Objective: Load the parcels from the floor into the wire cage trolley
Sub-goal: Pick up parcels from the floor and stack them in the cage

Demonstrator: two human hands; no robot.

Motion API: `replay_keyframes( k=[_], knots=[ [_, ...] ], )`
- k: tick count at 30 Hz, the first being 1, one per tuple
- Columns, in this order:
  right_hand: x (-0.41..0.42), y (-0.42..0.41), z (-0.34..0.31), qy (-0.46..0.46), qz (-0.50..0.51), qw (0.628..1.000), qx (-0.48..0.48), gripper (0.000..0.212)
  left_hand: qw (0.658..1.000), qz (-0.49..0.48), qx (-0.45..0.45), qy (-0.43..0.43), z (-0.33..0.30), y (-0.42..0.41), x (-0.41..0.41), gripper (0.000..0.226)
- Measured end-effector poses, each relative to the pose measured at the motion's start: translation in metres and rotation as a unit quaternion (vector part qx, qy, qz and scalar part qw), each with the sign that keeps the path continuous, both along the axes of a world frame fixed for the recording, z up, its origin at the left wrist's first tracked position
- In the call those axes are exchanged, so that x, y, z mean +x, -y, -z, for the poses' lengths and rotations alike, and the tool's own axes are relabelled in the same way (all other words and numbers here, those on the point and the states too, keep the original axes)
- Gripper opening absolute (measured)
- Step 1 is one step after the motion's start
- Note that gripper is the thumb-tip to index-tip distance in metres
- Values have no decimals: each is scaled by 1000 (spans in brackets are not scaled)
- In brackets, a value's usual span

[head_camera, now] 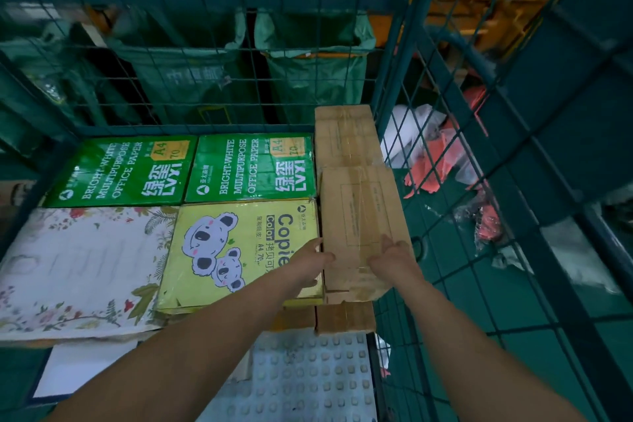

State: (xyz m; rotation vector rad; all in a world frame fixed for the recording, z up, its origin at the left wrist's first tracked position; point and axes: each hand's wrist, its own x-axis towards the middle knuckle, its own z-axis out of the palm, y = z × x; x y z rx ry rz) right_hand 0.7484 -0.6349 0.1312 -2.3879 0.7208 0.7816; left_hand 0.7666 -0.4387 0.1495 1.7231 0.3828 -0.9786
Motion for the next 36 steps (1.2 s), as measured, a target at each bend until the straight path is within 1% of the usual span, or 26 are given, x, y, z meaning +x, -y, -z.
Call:
replay_keyframes(
  k=[4,7,9,11,12,14,15,17,21,22,26,28,30,31,32,33,34,36],
  knots=[
    [-2,-41,-47,71,23,990,122,79,999,-38,-16,28,-31,-31,-5,68],
    [-13,-89,-89,100,47,975,195,68,996,-64,-40,52,-60,-65,-21,63],
    [-23,-126,-114,94,65,960,257,56,992,-89,-55,73,-78,-92,-35,58],
    [-38,-168,-129,90,73,942,314,44,986,-117,-67,94,-95,-128,-53,60],
    [-42,-180,-134,90,80,935,333,42,985,-122,-69,102,-101,-138,-57,60],
    [-67,-237,-144,93,62,930,351,43,977,-159,-71,121,-114,-194,-92,61],
    [-74,-251,-147,89,57,927,359,43,974,-168,-75,128,-118,-206,-101,61],
    [-100,-301,-154,70,37,922,379,38,964,-211,-87,135,-124,-254,-136,59],
    [-161,-420,-165,23,-52,911,408,32,930,-320,-93,155,-128,-362,-222,53],
    [-169,-438,-165,19,-66,908,413,30,923,-336,-96,162,-129,-376,-234,51],
    [-234,-542,-161,-17,-151,895,419,24,884,-427,-78,173,-129,-468,-326,48],
    [-263,-583,-160,-42,-181,886,424,30,858,-473,-87,178,-126,-502,-365,46],
    [-300,-629,-158,-65,-228,874,425,42,827,-525,-81,182,-125,-538,-420,32],
    [-312,-642,-159,-72,-251,870,419,43,819,-536,-78,191,-128,-546,-437,32],
    [-335,-664,-159,-87,-271,862,420,41,803,-555,-76,202,-126,-562,-466,41],
    [-346,-676,-158,-90,-286,858,418,36,798,-559,-70,213,-126,-569,-481,51],
    [-364,-692,-157,-100,-305,852,414,32,788,-575,-59,213,-123,-579,-504,53],
    [-399,-722,-148,-124,-350,838,399,29,742,-638,-42,200,-115,-594,-550,35]
  ],
)
